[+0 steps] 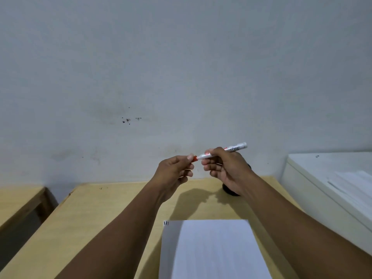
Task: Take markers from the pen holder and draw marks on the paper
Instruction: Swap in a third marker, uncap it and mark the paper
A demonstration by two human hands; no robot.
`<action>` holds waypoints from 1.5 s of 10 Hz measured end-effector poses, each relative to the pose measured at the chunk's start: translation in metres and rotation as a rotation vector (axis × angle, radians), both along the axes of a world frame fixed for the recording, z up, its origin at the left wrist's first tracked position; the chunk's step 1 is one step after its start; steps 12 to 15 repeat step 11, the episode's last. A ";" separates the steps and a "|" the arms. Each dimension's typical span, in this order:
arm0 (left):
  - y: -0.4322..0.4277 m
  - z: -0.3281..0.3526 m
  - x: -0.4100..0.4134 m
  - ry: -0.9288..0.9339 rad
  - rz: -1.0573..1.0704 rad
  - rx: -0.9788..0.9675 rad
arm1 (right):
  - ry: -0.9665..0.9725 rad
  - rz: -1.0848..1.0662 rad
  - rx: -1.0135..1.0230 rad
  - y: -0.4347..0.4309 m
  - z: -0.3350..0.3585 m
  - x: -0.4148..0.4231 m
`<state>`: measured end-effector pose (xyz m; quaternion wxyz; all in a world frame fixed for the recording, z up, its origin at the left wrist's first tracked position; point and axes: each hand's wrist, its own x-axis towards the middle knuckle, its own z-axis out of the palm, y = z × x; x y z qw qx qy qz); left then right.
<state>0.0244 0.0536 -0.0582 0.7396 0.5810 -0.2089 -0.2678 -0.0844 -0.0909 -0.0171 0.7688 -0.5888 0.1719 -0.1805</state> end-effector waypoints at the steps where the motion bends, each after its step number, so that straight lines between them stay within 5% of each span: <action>1: -0.017 0.004 -0.005 -0.043 0.021 0.017 | -0.016 0.005 -0.008 -0.006 -0.005 -0.001; 3: -0.044 0.013 -0.003 -0.194 0.086 0.091 | 0.055 0.030 0.025 -0.032 -0.013 0.004; 5: -0.083 0.038 0.008 -0.626 0.172 0.285 | 0.586 0.150 -0.583 -0.100 0.018 -0.015; 6: -0.104 0.040 0.017 -0.810 0.152 0.417 | 0.647 0.042 -0.819 -0.136 0.029 -0.022; 11: -0.137 0.053 0.025 -1.249 -0.090 0.928 | 0.630 0.066 -1.068 -0.155 0.053 0.011; 15: -0.137 0.053 0.025 -1.249 -0.090 0.928 | 0.630 0.066 -1.068 -0.155 0.053 0.011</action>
